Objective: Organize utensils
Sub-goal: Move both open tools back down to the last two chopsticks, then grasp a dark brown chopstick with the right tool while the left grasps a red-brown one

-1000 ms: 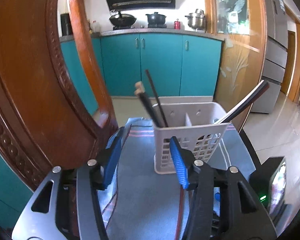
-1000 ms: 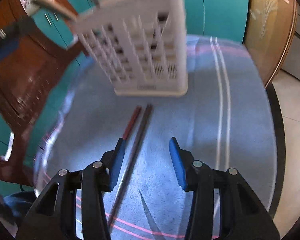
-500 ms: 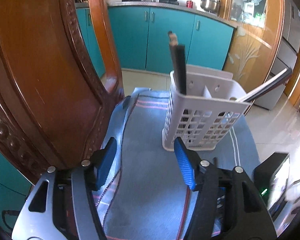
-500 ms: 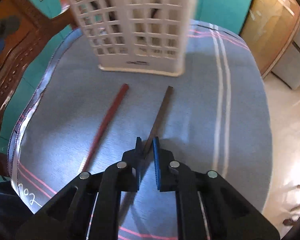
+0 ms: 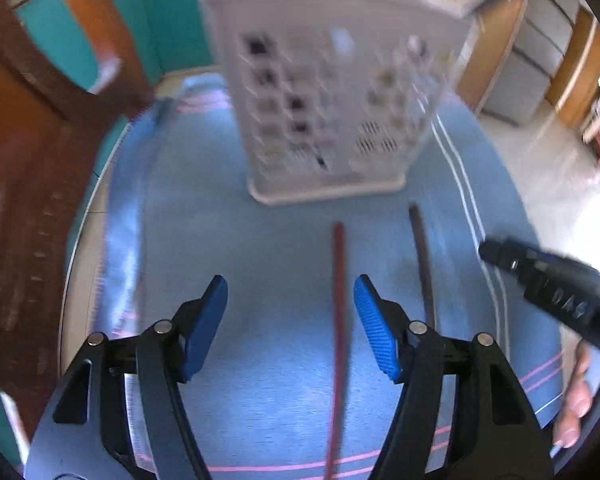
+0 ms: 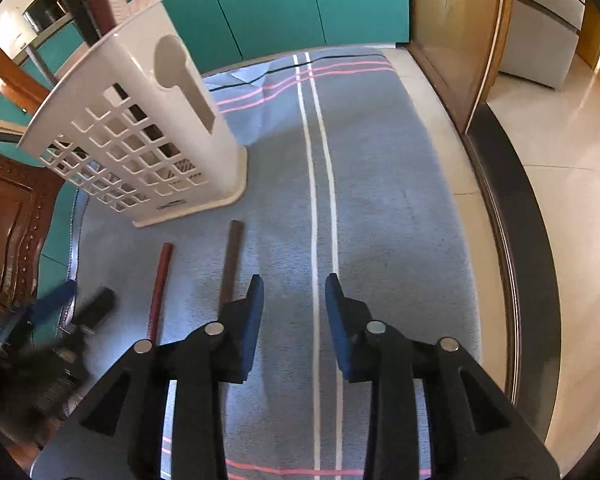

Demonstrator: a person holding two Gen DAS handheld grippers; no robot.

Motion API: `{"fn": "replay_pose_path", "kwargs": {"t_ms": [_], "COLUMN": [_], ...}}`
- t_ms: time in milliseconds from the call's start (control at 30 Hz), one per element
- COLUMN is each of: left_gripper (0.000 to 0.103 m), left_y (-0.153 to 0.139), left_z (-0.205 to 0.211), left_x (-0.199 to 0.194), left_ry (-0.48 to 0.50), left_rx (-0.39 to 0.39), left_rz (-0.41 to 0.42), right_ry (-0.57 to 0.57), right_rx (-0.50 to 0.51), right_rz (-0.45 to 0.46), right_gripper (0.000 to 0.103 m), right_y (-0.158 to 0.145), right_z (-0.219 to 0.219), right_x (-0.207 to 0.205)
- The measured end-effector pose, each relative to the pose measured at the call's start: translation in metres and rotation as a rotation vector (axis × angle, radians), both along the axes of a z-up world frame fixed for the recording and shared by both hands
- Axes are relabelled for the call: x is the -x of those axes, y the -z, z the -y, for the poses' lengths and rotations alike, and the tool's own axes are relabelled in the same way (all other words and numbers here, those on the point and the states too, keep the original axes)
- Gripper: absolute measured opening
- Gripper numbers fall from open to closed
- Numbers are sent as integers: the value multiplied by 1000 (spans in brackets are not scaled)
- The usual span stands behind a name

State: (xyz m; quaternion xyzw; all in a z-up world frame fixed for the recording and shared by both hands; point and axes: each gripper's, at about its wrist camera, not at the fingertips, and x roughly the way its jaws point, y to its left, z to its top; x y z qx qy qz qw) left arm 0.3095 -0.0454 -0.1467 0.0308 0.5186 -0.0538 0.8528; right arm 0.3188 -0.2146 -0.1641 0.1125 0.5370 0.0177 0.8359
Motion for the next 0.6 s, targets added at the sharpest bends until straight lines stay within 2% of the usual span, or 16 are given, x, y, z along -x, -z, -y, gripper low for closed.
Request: {"fn": "replay_pose_path", "kwargs": {"t_ms": [100, 133, 167, 200, 267, 333, 433, 533, 600], "left_gripper": [66, 55, 38, 34, 20, 18, 19, 32, 34], "left_y": [16, 19, 24, 27, 26, 24, 20, 17, 18], "left_z": [11, 12, 11, 8, 1, -3, -10, -16, -21], "left_x": [-1, -2, -3, -5, -6, -4, -3, -2, -1], "left_ry": [21, 19, 6, -9, -43, -65, -73, -86, -96], "left_rx": [-41, -50, -52, -40, -25, -23, 20, 24, 23], "left_rz": [-28, -35, -51, -65, -76, -77, -76, -67, -71], "right_ry": [-19, -28, -36, -41, -52, -66, -100, -136, -163], "right_rx": [3, 4, 6, 8, 12, 17, 26, 31, 35], "right_rz": [-4, -1, 2, 2, 3, 5, 17, 27, 32], "right_gripper": [33, 34, 35, 35, 35, 36, 36, 36, 36], "right_y": [1, 0, 0, 1, 1, 2, 4, 6, 10], "right_z": [1, 0, -1, -2, -3, -6, -16, -27, -36], "right_x": [-12, -12, -11, -11, -9, -10, -10, -13, -16]}}
